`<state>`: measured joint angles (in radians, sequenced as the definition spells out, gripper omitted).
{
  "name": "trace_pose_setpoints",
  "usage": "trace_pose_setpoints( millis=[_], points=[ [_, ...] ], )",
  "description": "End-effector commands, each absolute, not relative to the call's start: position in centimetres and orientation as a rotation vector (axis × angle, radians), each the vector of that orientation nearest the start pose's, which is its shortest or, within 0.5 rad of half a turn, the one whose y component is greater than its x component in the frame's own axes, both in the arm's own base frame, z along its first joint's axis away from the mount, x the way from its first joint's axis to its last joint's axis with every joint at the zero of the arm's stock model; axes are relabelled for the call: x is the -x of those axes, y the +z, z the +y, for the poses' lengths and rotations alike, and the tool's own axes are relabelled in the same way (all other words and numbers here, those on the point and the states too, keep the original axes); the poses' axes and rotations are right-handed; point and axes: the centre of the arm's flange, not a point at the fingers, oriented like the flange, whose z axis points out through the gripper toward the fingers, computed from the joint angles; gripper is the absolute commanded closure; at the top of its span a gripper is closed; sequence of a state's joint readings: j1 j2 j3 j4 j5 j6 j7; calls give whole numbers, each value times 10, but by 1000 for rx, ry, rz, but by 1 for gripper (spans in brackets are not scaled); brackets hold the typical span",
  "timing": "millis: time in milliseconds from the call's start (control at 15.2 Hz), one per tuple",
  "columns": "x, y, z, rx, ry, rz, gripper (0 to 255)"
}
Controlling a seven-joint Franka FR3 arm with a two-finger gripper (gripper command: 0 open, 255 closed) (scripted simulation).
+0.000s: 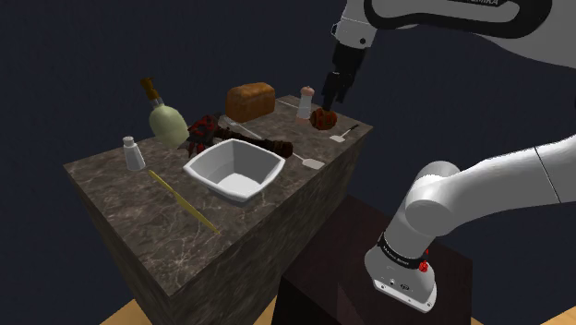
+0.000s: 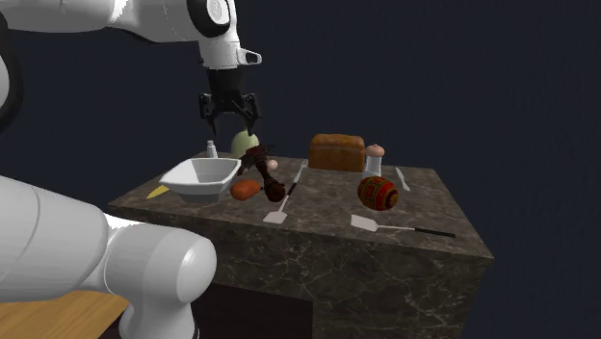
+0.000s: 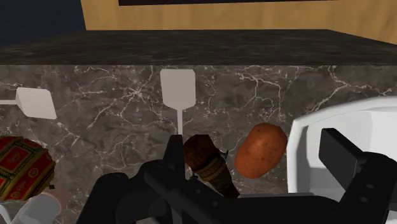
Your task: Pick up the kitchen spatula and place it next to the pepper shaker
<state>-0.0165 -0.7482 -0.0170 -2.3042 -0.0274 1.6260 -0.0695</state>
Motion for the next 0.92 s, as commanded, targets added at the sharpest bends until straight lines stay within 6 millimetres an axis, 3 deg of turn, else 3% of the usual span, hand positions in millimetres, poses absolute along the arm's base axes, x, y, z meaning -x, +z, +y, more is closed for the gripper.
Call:
trace_pose_setpoints(
  millis=[0,858],
  points=[
    [-323,608,-15,3158,-109,-64,0],
    [-403,464,-67,3155,-95,5,0]
  ],
)
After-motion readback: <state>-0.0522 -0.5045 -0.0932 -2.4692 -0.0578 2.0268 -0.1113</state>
